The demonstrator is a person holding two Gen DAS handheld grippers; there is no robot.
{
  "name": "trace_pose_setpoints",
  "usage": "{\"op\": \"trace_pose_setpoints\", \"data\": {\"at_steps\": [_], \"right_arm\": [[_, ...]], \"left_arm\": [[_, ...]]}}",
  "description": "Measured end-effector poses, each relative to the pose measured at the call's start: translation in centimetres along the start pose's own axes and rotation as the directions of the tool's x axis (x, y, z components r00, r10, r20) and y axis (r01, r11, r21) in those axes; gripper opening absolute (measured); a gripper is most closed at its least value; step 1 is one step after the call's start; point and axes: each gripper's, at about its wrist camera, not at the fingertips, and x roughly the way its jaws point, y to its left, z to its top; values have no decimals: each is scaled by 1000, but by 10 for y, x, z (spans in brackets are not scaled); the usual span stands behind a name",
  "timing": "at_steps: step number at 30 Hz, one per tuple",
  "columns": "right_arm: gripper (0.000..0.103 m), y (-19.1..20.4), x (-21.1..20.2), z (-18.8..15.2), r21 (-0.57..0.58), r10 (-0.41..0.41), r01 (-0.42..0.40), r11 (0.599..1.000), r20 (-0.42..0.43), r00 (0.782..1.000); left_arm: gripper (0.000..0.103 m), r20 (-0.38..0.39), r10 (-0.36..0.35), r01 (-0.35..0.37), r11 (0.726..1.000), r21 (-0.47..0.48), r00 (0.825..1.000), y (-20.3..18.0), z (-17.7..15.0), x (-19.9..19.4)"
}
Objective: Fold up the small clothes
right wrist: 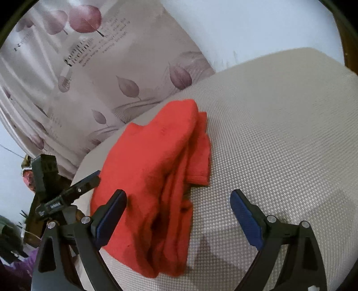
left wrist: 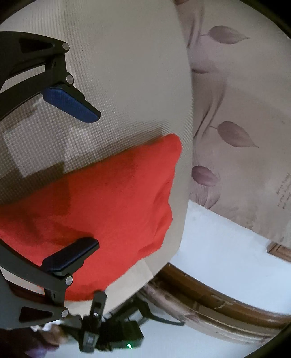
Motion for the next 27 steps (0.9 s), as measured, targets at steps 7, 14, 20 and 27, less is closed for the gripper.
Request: {"op": "trace_pose_setpoints", "data": {"at_steps": [7,14,20,27], "right_arm": [[94,2,27,12,-12,95,-97,995,-124,988],[94,-12,45,37,48,179,-174,984,-132,975],[95,0,66,49,18,269,-271,962,-193,944],[86,8,82,54,-20,266,-278,960,-233,935]], "left_arm": [[102,-78,-291,273,945,-179,954,22,-1,21],[102,-103,-354,333,927,-171,930,18,10,28],[102,-118,-362,346,928,-137,925,7,13,37],[96,-125,-315,304,947,-102,941,1,11,39]]}}
